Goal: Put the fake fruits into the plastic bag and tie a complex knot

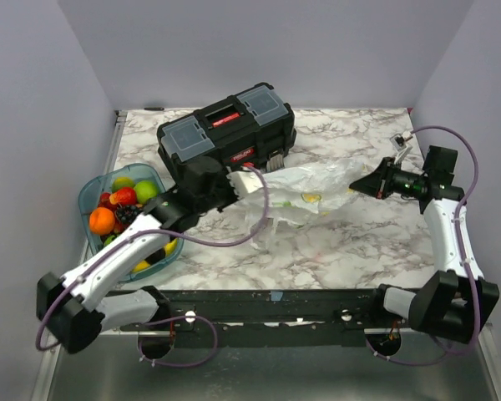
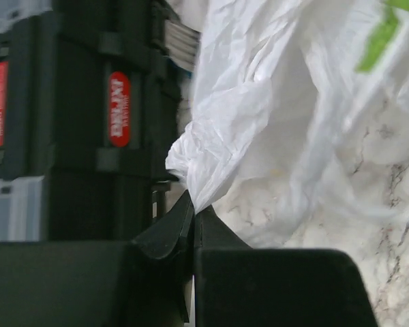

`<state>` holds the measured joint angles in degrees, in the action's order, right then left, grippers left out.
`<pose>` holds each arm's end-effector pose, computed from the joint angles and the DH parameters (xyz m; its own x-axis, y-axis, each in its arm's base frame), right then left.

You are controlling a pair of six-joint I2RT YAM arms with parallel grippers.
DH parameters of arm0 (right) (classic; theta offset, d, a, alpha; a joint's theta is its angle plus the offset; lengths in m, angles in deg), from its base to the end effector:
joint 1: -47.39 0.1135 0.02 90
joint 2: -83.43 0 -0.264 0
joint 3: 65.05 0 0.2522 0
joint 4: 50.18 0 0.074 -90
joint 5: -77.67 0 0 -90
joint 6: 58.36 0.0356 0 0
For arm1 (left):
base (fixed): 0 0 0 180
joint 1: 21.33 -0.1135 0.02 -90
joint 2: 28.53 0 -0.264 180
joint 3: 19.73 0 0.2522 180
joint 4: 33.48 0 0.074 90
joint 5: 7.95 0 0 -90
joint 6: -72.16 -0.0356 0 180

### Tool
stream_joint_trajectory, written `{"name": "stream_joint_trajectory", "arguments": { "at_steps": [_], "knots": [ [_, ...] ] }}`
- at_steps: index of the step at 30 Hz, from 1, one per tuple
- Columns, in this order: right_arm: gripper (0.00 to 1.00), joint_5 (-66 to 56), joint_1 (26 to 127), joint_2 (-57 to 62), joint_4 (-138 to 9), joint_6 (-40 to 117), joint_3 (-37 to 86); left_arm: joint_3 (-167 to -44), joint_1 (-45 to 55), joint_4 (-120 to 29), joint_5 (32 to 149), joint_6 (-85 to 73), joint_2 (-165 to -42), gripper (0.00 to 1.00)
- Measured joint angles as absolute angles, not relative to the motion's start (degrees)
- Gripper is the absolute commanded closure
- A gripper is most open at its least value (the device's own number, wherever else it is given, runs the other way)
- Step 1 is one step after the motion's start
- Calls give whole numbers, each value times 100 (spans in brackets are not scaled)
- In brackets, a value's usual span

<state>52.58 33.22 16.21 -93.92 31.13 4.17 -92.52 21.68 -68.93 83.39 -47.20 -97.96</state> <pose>0.2370 -0.0266 0.3064 -0.6406 0.1578 -0.7515 -0.5571 0.5780 0.5963 0.1982 -0.1860 0.3172 0.0029 0.6676 -0.7445 0.7974 0.4477 0.4046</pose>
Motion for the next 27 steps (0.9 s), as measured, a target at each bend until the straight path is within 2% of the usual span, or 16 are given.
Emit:
{"name": "stream_joint_trajectory", "arguments": {
  "at_steps": [5, 11, 12, 13, 14, 16, 17, 21, 27],
  "knots": [
    [99, 4856, 2817, 944, -9836, 2221, 592, -8629, 948, -7009, 9497, -5172, -8548, 100],
    [99, 4888, 2808, 681, -10251, 1462, 634, -8108, 697, -7370, 10131, -5551, -8830, 100],
    [99, 4923, 2806, 683, -10360, 1299, 634, -8084, 690, -7392, 10175, -5564, -8876, 88],
    [99, 4991, 2804, 694, -10478, 1126, 634, -8082, 684, -7407, 10188, -5568, -8902, 68],
    [99, 5044, 2804, 710, -10592, 971, 634, -8093, 677, -7422, 10217, -5572, -8911, 40],
    [99, 5162, 2835, 826, -10765, 722, 610, -8303, 675, -7674, 10422, -5581, -8913, 10],
    [99, 5203, 2876, 946, -10800, 636, 594, -8517, 675, -7835, 10606, -5572, -8920, 2],
    [99, 5308, 3158, 1577, -10638, 676, 570, -9726, 856, -8183, 11191, -5240, -8950, 2],
    [99, 5177, 4074, 2491, -9532, 1384, 551, -12209, 1962, -8187, 11447, -4226, -9761, 2]
  ]
}}
